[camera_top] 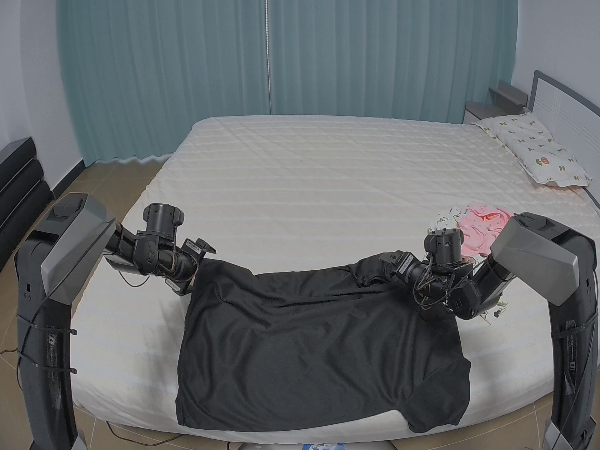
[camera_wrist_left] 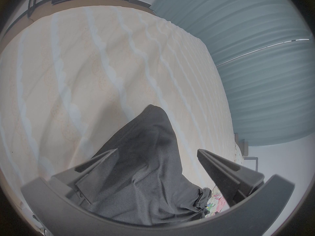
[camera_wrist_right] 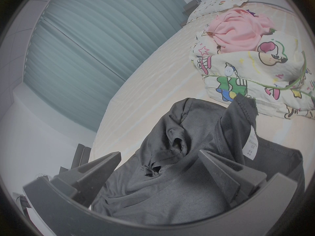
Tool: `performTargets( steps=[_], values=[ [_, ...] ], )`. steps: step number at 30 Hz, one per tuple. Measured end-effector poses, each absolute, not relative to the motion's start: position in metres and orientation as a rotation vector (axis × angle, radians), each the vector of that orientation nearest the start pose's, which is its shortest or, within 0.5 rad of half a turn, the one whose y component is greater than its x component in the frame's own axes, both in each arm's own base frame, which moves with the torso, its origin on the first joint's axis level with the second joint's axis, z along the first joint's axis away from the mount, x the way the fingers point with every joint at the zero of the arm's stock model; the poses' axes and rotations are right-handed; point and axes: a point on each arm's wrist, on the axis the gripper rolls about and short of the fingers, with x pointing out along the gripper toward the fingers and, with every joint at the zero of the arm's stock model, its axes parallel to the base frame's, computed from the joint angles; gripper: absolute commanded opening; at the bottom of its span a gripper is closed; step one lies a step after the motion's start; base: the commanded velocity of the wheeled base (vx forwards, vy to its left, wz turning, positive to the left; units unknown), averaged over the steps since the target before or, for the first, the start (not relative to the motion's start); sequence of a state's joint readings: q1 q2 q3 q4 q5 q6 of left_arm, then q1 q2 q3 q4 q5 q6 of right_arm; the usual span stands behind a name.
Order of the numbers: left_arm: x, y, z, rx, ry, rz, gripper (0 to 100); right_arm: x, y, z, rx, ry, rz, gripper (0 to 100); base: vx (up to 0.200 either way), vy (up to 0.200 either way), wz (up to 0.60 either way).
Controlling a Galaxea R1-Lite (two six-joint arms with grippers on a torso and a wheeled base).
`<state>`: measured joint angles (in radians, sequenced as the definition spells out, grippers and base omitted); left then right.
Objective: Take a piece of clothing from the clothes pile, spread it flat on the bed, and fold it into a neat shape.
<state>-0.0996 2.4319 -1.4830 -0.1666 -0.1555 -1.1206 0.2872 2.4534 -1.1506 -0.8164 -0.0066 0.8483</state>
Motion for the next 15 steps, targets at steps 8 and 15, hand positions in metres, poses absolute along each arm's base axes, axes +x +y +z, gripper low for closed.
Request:
performTargets(
  steps=[8, 15],
  values=[
    [0.458, -0.051, 0.026, -1.067, 0.839, 0.217, 100, 0.432, 0.127, -0.012, 0.75, 0.581, 0.046, 100, 0.025, 0.0, 0.0],
    [0.457, -0.051, 0.027, -1.065, 0.84, 0.216, 100, 0.441, 0.13, -0.02, 0.748, 0.582, 0.043, 100, 0.0, 0.0, 0.0]
  ],
)
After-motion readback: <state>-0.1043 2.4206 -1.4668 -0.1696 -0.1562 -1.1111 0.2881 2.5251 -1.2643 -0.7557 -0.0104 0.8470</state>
